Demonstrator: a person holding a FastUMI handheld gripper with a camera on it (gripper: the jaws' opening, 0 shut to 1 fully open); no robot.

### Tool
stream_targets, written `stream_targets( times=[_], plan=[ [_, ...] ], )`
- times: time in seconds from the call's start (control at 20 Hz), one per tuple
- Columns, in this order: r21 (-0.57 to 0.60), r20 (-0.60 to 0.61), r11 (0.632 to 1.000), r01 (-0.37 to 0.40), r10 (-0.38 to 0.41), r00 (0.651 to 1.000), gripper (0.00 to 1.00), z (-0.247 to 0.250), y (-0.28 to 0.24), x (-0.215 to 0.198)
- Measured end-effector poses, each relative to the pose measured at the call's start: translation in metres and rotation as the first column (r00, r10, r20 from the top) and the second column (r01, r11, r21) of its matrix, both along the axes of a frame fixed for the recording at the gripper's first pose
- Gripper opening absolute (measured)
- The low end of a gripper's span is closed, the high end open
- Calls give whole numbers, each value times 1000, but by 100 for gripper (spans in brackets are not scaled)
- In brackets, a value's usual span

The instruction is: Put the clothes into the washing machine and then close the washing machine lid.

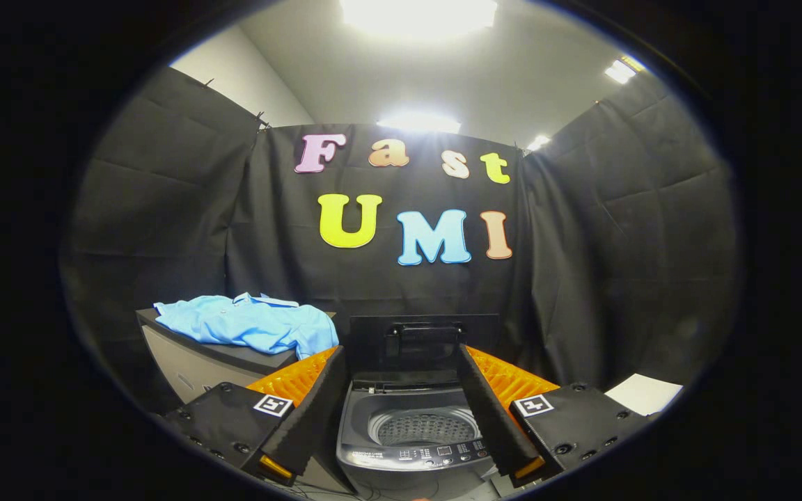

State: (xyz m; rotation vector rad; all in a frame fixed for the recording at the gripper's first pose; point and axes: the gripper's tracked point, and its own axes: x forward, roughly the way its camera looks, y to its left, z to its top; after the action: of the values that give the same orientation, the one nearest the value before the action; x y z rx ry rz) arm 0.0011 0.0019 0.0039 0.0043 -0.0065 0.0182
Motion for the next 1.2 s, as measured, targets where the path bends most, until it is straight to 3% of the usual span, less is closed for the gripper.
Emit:
stream_targets(
  times=[0.55, 1.2],
  plan=[
    [5, -7, 1000, -11, 11, 1000, 99, 2, 3, 1],
    [29, -12, 995, -96, 96, 995, 99, 29, 46, 25]
  ],
)
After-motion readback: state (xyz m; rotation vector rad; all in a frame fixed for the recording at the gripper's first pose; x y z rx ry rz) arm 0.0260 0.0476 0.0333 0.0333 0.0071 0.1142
